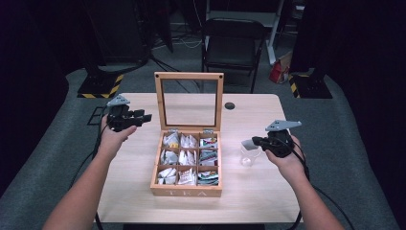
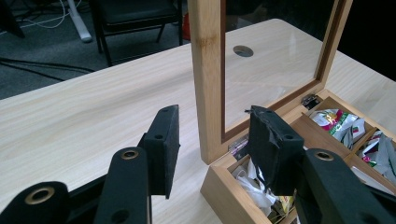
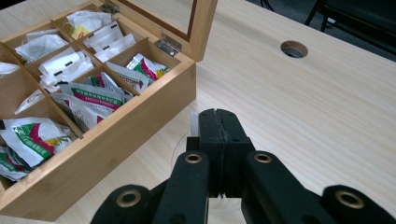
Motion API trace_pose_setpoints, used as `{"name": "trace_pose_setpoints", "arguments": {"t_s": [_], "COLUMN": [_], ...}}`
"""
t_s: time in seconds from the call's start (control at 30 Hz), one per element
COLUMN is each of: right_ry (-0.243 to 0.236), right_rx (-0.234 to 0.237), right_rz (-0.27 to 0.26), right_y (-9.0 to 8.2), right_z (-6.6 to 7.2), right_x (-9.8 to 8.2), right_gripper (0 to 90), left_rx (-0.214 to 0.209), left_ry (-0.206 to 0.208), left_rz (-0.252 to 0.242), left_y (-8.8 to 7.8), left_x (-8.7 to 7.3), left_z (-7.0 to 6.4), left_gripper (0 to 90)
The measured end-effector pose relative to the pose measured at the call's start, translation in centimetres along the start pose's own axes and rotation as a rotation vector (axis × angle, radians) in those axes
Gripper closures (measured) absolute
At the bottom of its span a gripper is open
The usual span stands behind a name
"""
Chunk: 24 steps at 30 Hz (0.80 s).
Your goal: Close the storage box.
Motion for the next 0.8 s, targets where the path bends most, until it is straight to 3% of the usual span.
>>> {"name": "trace_pose_setpoints", "arguments": {"t_s": [0.8], "right_ry": [-0.009], "right_rx": [-0.023], "right_rz": [0.086], "right_y": [1.9], "right_z": [-0.1], "right_x": [-1.9], "right_gripper": [89.7], "left_rx": [0.003], "left_ry": [-0.002], "left_rz": [-0.005], "left_y": [-0.2], "left_x": [0.0], "left_z": [0.1], "left_gripper": [53.5]}}
Point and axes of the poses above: each handheld gripper's, and its own axes: y roughly forward along the jaws, x roughly out of its top, z roughly to its left, the point moved 2 cm from there along y, roughly forward along the jaws, and after that the axes turned 5 degrees about -x, right-handed, at the moved point
